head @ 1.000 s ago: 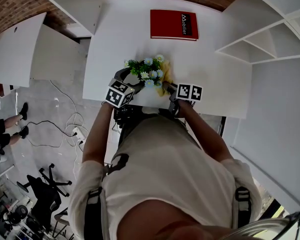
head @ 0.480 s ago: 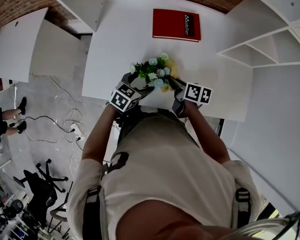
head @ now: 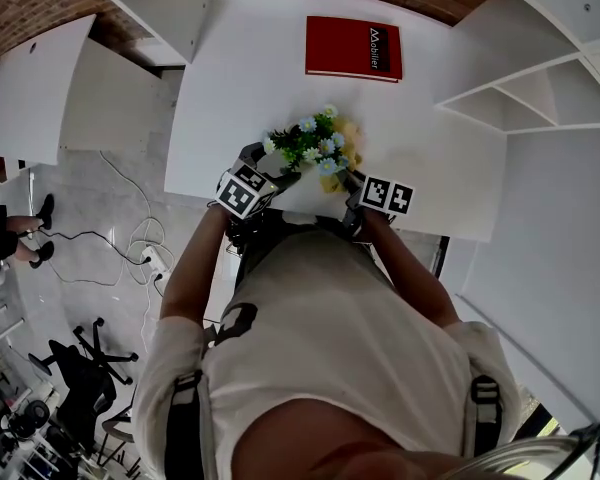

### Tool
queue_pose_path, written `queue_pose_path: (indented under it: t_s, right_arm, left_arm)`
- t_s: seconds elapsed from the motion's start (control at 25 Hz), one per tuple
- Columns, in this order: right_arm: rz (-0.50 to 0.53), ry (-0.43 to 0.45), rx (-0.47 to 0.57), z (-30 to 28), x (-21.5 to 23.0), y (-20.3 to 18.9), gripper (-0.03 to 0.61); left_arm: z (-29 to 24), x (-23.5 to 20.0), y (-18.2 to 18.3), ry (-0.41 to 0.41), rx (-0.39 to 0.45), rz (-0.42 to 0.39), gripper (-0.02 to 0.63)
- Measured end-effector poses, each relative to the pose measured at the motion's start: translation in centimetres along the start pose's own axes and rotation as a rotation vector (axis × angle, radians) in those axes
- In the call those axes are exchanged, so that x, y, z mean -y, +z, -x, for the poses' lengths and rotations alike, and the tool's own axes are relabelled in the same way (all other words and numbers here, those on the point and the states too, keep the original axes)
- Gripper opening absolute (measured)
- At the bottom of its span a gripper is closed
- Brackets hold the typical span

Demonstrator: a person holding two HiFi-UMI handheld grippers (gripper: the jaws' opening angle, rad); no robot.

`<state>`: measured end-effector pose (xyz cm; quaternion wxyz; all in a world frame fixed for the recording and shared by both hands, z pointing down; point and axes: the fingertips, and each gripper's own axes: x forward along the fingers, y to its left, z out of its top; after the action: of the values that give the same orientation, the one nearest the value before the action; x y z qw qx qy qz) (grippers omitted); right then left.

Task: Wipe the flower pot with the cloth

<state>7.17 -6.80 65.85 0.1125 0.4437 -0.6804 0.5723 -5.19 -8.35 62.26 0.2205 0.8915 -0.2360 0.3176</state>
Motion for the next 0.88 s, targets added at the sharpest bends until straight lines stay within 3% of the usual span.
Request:
queue_pose_path:
  t_s: [0.2, 0.64, 0.88]
  right_arm:
    - [0.008, 0.0, 0.004, 0.2, -0.7, 0.1, 0.089]
    - [-0.031, 0.14, 0.098, 3.4, -5.2, 3.2, 0.089]
    - [-0.06, 0.113, 0.082, 1.9, -3.9, 2.1, 0.089]
  left_arm:
    - [-1.5, 1.1, 0.5, -0.009, 0.025, -0.005, 0.364]
    - [-2.0, 4.8, 0.6, -0.089, 0.034, -0.001, 0.362]
    - [-2.2, 5.1, 0.4, -0.089, 0.024, -0.013, 0.362]
